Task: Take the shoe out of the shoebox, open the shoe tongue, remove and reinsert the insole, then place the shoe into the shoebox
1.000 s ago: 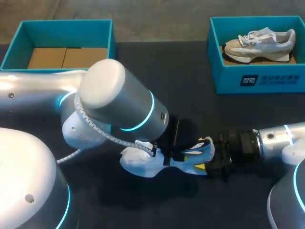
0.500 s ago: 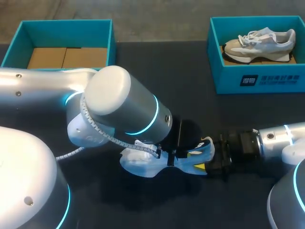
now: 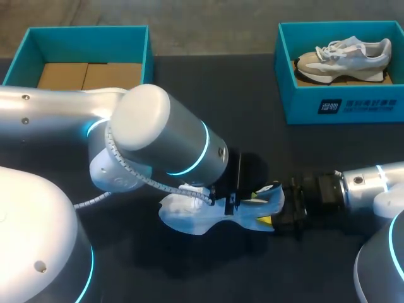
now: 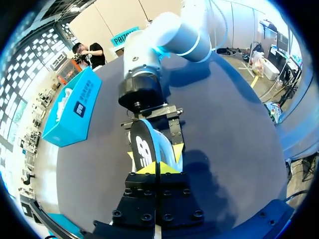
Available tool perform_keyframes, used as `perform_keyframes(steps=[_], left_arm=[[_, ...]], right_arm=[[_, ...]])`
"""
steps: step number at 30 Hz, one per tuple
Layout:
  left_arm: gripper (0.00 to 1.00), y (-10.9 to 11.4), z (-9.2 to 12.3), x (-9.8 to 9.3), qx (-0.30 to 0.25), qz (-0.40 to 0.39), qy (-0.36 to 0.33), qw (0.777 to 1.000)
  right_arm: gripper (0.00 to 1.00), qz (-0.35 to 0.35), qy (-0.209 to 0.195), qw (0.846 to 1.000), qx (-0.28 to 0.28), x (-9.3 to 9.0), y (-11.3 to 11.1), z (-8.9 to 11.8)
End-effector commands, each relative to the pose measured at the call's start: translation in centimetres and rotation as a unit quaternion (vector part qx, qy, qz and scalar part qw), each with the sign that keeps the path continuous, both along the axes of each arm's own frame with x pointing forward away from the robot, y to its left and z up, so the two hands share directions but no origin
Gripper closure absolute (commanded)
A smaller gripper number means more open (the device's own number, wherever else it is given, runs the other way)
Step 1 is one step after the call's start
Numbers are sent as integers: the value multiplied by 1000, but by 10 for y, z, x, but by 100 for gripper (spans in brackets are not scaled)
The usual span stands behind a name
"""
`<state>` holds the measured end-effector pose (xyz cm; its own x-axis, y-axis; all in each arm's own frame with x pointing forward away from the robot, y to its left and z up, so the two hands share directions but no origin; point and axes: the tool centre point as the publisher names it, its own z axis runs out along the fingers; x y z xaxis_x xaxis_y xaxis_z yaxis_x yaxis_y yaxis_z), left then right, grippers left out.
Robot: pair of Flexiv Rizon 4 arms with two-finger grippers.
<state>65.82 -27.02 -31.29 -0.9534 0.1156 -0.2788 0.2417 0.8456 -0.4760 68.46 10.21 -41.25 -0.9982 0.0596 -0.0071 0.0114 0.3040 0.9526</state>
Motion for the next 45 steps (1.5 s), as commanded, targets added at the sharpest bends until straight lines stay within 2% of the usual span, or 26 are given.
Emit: perform_keyframes(steps=[1,8,9,13,18,25,45], left_arm=[[100,1,3,1,-6,-1,2,1000],[100,-7,-2,2,0,-4,8,1000],[91,-6,-3,1,1,-4,9,1000],[65,-3,-5,-1,1,-2,9,1000],[56,1,-7,-2,-6,6,9,1000],[57,-4,-10,-6,-15,19,-1,1000],[61,-16,-24,7,2,45,-1,999]], right_arm=[[100,-1,-1,1000,-1,-3,0,-1],[100,-1,-1,1000,-1,-3,0,-1],[100,-1,-1,1000,-1,-3,0,-1],[100,-1,-1,1000,-1,-3,0,-1],[100,-1,-1,1000,-1,-3,0,-1],[100,-1,-1,1000,-1,-3,0,-1],[100,-1,-1,1000,-1,-3,0,-1]])
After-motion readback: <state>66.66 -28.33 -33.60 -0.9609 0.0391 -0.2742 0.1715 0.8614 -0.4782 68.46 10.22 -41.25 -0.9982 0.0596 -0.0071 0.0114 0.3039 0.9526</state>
